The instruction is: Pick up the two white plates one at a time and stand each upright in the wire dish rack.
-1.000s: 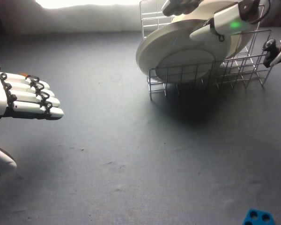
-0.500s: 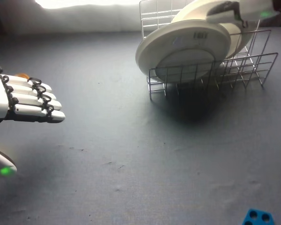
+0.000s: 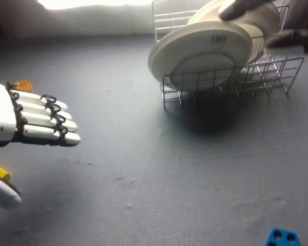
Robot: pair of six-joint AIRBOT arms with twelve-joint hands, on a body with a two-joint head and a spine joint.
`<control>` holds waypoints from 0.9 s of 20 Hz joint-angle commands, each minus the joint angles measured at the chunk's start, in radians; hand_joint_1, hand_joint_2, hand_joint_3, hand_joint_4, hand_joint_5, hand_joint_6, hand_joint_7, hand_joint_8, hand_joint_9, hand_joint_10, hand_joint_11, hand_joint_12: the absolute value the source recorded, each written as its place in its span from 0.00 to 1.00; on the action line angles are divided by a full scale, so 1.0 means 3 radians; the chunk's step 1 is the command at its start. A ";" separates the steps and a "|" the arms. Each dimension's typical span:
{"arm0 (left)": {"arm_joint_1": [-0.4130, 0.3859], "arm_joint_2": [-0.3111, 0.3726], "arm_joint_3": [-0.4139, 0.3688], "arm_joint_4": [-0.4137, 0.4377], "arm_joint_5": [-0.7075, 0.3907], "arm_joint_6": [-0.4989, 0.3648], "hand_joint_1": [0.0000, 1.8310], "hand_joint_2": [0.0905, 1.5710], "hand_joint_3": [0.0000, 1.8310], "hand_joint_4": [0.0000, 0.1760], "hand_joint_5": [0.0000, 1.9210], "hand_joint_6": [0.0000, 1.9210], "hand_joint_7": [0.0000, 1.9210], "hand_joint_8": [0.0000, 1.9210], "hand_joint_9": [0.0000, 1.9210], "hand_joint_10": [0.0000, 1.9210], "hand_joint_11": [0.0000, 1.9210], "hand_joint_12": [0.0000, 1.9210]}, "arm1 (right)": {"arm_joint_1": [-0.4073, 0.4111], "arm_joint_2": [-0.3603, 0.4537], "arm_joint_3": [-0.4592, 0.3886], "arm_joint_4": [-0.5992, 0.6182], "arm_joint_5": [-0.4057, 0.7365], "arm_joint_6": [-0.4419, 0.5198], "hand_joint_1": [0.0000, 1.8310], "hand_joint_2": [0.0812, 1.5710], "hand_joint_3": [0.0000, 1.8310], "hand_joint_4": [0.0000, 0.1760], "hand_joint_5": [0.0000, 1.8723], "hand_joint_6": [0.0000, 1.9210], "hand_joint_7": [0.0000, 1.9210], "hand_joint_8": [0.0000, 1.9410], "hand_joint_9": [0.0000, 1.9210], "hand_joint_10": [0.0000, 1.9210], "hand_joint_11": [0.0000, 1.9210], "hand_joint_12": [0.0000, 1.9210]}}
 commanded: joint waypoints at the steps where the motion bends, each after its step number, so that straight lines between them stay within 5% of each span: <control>1: -0.0037 0.0054 -0.0027 -0.0179 -0.0172 -0.0013 0.00 0.66 0.00 0.00 0.00 0.00 0.00 0.00 0.00 0.00 0.00 0.00 | 0.0010 0.0042 -0.0017 0.0153 0.0302 -0.0004 0.68 0.64 0.00 0.00 0.43 0.00 0.46 0.00 0.46 0.00 0.23 0.53; 5: -0.0073 0.0077 -0.0148 -0.0178 -0.0271 -0.0232 0.00 0.66 0.00 0.00 0.00 0.00 0.00 0.00 0.00 0.00 0.00 0.00 | -0.0099 0.0189 -0.0118 0.0084 0.0212 -0.0005 0.68 0.64 0.00 0.00 0.44 0.00 0.46 0.00 0.46 0.00 0.21 0.54; 18: -0.0310 0.0182 -0.0400 0.0253 -0.0280 -0.0080 0.00 0.67 0.00 0.00 0.00 0.00 0.00 0.00 0.00 0.00 0.00 0.00 | -0.0197 0.0352 -0.0347 -0.0093 0.0165 -0.0044 0.69 0.63 0.00 0.00 0.44 0.00 0.47 0.00 0.47 0.01 0.20 0.58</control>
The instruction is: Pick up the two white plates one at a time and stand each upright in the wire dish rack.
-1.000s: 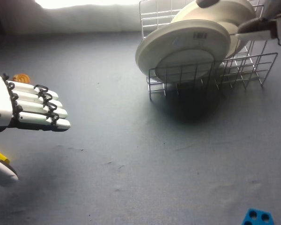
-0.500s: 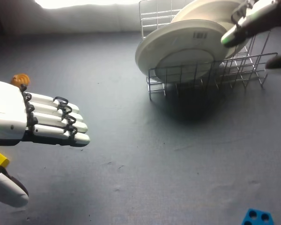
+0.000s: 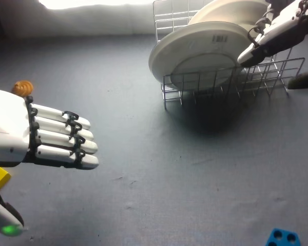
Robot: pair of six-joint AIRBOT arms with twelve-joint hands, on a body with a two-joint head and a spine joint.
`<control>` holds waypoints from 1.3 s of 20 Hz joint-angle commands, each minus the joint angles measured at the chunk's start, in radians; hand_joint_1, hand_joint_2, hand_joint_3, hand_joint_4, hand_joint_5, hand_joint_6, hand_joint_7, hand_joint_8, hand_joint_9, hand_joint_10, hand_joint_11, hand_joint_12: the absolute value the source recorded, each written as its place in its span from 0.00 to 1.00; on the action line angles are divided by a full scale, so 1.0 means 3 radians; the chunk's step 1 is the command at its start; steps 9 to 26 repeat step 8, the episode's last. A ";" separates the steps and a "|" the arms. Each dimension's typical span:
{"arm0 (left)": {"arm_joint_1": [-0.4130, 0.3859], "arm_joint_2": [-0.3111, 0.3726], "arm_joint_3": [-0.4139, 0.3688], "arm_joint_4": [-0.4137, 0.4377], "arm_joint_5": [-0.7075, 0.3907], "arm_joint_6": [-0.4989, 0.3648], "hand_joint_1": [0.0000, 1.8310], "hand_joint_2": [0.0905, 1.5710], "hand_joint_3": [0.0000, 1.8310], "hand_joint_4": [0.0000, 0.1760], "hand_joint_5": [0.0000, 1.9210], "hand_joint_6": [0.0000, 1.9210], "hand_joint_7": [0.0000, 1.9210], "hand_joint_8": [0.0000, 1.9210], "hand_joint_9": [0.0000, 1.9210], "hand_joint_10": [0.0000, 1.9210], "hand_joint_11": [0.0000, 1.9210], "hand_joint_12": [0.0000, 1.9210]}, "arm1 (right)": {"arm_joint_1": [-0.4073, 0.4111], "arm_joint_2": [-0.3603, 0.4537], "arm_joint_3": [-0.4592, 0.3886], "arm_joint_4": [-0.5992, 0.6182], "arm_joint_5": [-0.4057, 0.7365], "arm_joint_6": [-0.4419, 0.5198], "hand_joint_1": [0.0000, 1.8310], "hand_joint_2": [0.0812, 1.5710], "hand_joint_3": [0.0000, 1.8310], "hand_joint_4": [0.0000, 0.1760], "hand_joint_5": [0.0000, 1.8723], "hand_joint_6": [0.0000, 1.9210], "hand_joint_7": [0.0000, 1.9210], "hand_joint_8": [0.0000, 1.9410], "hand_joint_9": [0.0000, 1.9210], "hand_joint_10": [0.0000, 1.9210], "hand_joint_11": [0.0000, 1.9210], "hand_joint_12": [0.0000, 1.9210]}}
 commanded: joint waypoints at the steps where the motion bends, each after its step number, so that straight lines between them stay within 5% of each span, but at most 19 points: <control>1: -0.0030 0.0035 -0.0010 -0.0163 -0.0081 0.0003 0.00 0.67 0.00 0.00 0.00 0.00 0.00 0.00 0.00 0.00 0.00 0.00 | 0.0026 0.0021 -0.0013 0.0136 0.0310 -0.0022 0.69 0.63 0.00 0.00 0.44 0.00 0.47 0.00 0.47 0.01 0.20 0.58; 3: -0.0042 0.0037 -0.0045 -0.0158 -0.0080 0.0004 0.00 0.67 0.00 0.00 0.00 0.00 0.00 0.00 0.00 0.00 0.00 0.00 | 0.0027 0.0022 -0.0030 0.0136 0.0311 -0.0069 0.68 0.63 0.00 0.00 0.46 0.01 0.49 0.01 0.47 0.01 0.19 0.60; 4: -0.0051 0.0042 -0.0066 -0.0158 -0.0080 0.0004 0.00 0.68 0.00 0.00 0.01 0.00 0.01 0.00 0.01 0.00 0.00 0.00 | 0.0027 0.0022 -0.0033 0.0136 0.0311 -0.0082 0.65 0.67 0.00 0.00 0.52 0.39 0.52 0.04 0.50 0.04 0.17 0.69; 5: -0.0064 0.0051 -0.0094 -0.0158 -0.0080 0.0004 0.00 0.68 0.00 0.00 0.03 0.00 0.04 0.00 0.03 0.01 0.01 0.01 | 0.0027 0.0021 -0.0035 0.0136 0.0311 -0.0084 0.64 0.71 0.00 0.00 0.50 0.51 0.46 0.22 0.40 0.31 0.16 0.75; 6: -0.0074 0.0061 -0.0117 -0.0158 -0.0080 0.0004 0.00 0.68 0.00 0.00 0.03 0.00 0.04 0.00 0.03 0.01 0.01 0.01 | 0.0026 0.0020 -0.0038 0.0136 0.0311 -0.0087 0.64 0.71 0.00 0.00 0.50 0.51 0.46 0.22 0.40 0.31 0.16 0.75; 7: -0.0078 0.0070 -0.0132 -0.0157 -0.0081 0.0004 0.00 0.68 0.00 0.00 0.05 0.00 0.08 0.01 0.06 0.00 0.00 0.08 | 0.0025 0.0017 -0.0043 0.0135 0.0311 -0.0092 0.62 0.72 0.00 0.00 0.47 0.59 0.30 0.61 0.29 0.65 0.18 0.77; 26: -0.0079 0.0072 -0.0133 -0.0154 -0.0081 0.0004 0.00 0.68 0.00 0.00 0.05 0.00 0.08 0.01 0.06 0.00 0.00 0.08 | 0.0023 0.0015 -0.0048 0.0132 0.0312 -0.0093 0.62 0.72 0.00 0.00 0.47 0.59 0.30 0.61 0.29 0.65 0.18 0.77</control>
